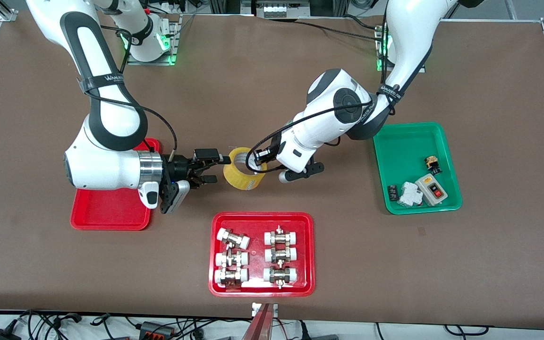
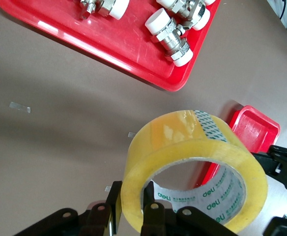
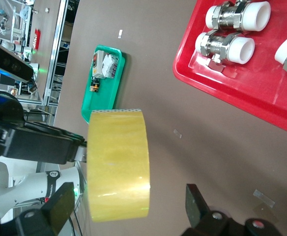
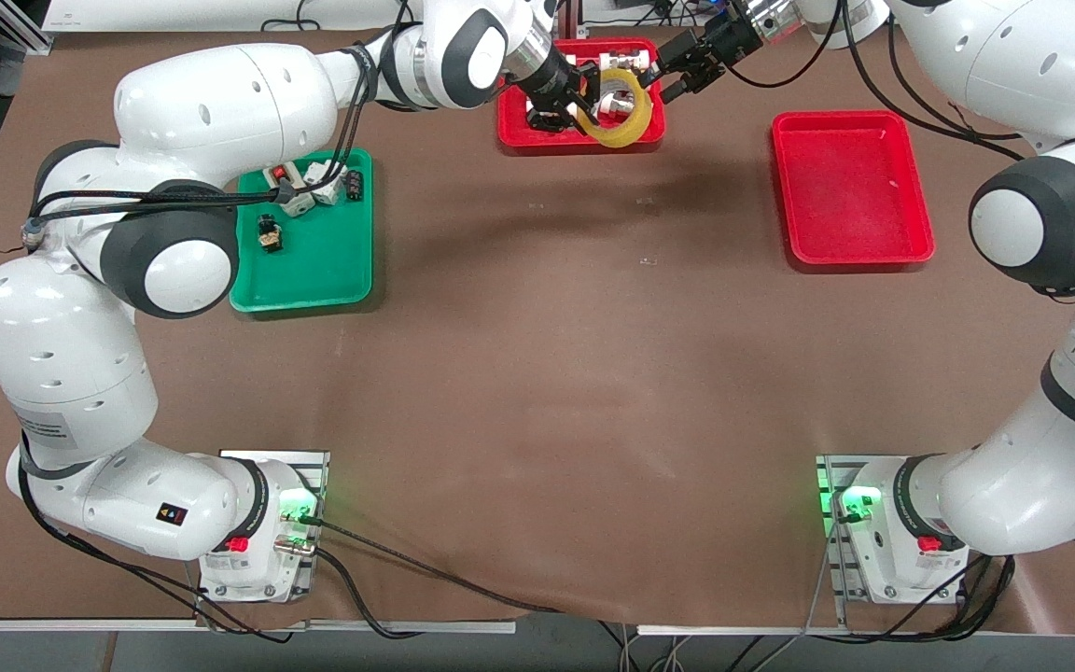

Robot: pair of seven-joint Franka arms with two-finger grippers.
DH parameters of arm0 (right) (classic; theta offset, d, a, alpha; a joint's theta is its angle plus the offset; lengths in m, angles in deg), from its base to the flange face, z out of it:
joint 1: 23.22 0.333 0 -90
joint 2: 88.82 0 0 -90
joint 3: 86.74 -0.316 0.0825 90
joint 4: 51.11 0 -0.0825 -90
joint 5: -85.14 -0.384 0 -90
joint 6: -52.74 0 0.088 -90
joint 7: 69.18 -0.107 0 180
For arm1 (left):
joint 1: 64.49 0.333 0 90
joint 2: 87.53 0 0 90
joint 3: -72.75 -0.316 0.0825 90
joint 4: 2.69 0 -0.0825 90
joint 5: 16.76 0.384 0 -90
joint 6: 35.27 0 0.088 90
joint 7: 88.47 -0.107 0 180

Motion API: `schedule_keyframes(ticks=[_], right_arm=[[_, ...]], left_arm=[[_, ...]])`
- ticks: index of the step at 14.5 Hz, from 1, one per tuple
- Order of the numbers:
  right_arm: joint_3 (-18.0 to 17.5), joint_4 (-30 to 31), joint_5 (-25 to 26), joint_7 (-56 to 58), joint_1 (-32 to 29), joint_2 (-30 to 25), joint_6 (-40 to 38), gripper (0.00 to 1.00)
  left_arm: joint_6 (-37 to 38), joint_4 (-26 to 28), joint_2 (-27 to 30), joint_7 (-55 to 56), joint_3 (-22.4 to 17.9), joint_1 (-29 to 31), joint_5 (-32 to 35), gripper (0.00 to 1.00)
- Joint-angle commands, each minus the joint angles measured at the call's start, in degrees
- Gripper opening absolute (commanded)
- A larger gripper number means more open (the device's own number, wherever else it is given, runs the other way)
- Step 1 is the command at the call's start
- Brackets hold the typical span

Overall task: Left arm passes tape to right arm into tray
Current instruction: 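Carry the tape toward the right gripper and close the right gripper on it, then open the left gripper to release the tape to the right gripper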

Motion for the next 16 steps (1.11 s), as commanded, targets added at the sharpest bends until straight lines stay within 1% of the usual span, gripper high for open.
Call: schedule_keyframes(ticks=[1,5,10,11,13,16], right_arm=[[0.38,-1.59,-3.41,2.32,0.69,1.35,0.13,1.00],[0.38,-1.59,-6.32,2.50,0.95,2.23,0.04,1.00],[0.38,-1.59,-6.59,2.50,1.57,2.50,-0.04,1.00],[0.38,-1.59,-6.59,2.50,1.66,2.41,-0.04,0.96],[0.38,-1.59,-6.59,2.50,1.48,2.41,-0.13,0.91],[0.38,-1.59,-6.50,2.59,1.48,2.32,-0.13,0.90]], left_arm=[[0.43,-1.26,-0.13,0.73,-0.35,-0.52,0.61,0.00],[0.52,-1.26,-0.13,0.73,-0.35,-0.52,0.61,0.00],[0.52,-1.18,-0.13,0.81,-0.35,-0.52,0.61,0.00],[0.52,-1.26,-0.13,0.73,-0.35,-0.52,0.61,0.00],[0.52,-1.26,-0.13,0.81,-0.35,-0.52,0.61,0.00],[0.61,-1.18,-0.13,0.81,-0.35,-0.52,0.61,0.00]])
